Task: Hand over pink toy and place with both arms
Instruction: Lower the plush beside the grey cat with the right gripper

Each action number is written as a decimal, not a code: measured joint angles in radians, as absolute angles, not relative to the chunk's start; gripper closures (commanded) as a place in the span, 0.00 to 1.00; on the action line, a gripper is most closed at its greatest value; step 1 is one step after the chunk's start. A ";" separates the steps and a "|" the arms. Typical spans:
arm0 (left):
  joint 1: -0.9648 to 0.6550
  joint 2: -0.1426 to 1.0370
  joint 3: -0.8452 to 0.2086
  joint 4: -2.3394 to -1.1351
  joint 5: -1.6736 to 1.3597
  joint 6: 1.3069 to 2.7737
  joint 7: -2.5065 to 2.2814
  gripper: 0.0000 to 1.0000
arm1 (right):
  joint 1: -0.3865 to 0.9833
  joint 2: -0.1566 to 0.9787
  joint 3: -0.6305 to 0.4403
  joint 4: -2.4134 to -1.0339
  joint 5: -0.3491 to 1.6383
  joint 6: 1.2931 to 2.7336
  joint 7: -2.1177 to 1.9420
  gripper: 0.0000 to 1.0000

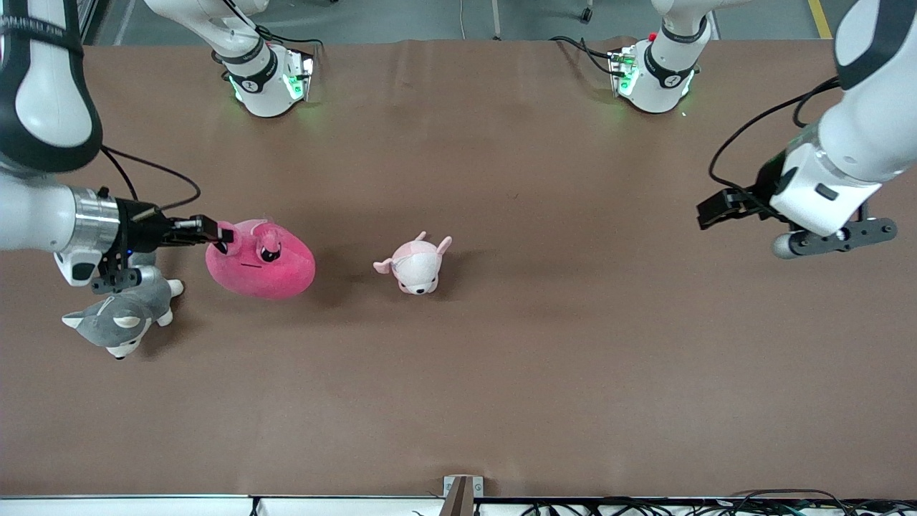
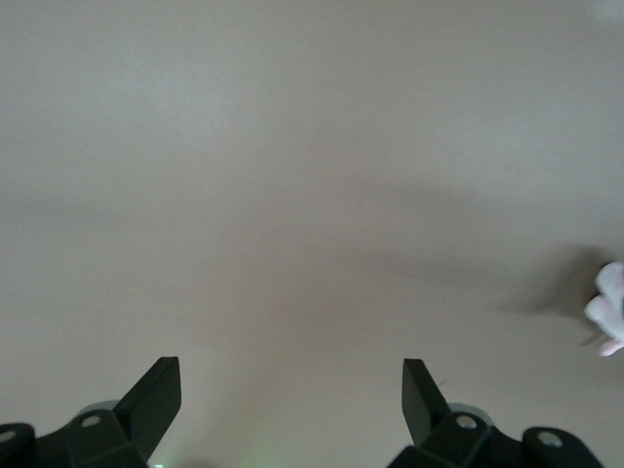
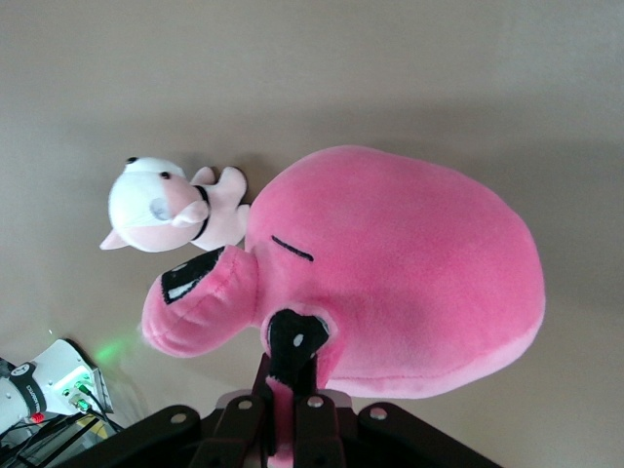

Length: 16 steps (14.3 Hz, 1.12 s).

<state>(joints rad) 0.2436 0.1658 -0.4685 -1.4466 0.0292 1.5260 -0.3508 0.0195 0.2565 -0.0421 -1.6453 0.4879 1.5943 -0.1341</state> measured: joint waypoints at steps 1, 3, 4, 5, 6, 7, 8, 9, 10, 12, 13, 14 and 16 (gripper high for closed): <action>0.274 0.143 -0.469 -1.468 0.029 1.526 -0.302 0.00 | 0.011 0.273 -0.042 -1.645 0.488 1.594 -0.135 0.98; 0.332 0.088 -0.469 -1.511 0.029 1.526 -0.213 0.00 | 0.001 0.295 -0.042 -1.644 0.488 1.594 -0.137 0.98; 0.356 0.060 -0.469 -1.530 0.026 1.526 -0.173 0.00 | -0.001 0.304 -0.042 -1.644 0.488 1.594 -0.138 0.98; 0.381 0.032 -0.469 -1.546 0.017 1.525 -0.130 0.00 | -0.003 0.313 -0.042 -1.644 0.488 1.595 -0.138 0.98; 0.405 0.007 -0.469 -1.557 -0.003 1.525 -0.093 0.00 | -0.005 0.324 -0.042 -1.642 0.489 1.597 -0.144 0.98; 0.428 -0.015 -0.469 -1.564 -0.024 1.525 -0.064 0.00 | -0.007 0.339 -0.042 -1.634 0.489 1.600 -0.160 0.98; 0.441 -0.032 -0.469 -1.569 -0.034 1.525 -0.051 0.00 | -0.007 0.357 -0.042 -1.620 0.489 1.602 -0.180 0.98; 0.446 -0.043 -0.469 -1.572 -0.038 1.525 -0.045 0.00 | -0.008 0.376 -0.042 -1.604 0.490 1.602 -0.194 0.98; 0.446 -0.051 -0.469 -1.574 -0.038 1.525 -0.045 0.00 | -0.011 0.397 -0.042 -1.588 0.490 1.602 -0.205 0.98; 0.445 -0.059 -0.471 -1.576 -0.038 1.526 -0.045 0.00 | -0.020 0.434 -0.042 -1.568 0.491 1.602 -0.227 0.98; 0.445 -0.060 -0.471 -1.576 -0.038 1.527 -0.045 0.00 | -0.024 0.446 -0.042 -1.563 0.491 1.602 -0.238 0.98; 0.445 -0.059 -0.471 -1.576 -0.038 1.530 -0.045 0.00 | -0.027 0.456 -0.042 -1.559 0.491 1.602 -0.249 0.98; 0.445 -0.058 -0.472 -1.571 -0.034 1.535 -0.045 0.00 | -0.034 0.469 -0.042 -1.556 0.491 1.602 -0.272 0.98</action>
<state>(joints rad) 0.4447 -0.0577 -0.4715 -1.5715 -0.0345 1.5353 -0.0449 -0.0338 0.4694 -0.0416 -1.5561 0.4909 1.6015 -0.2715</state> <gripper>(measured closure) 0.000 0.903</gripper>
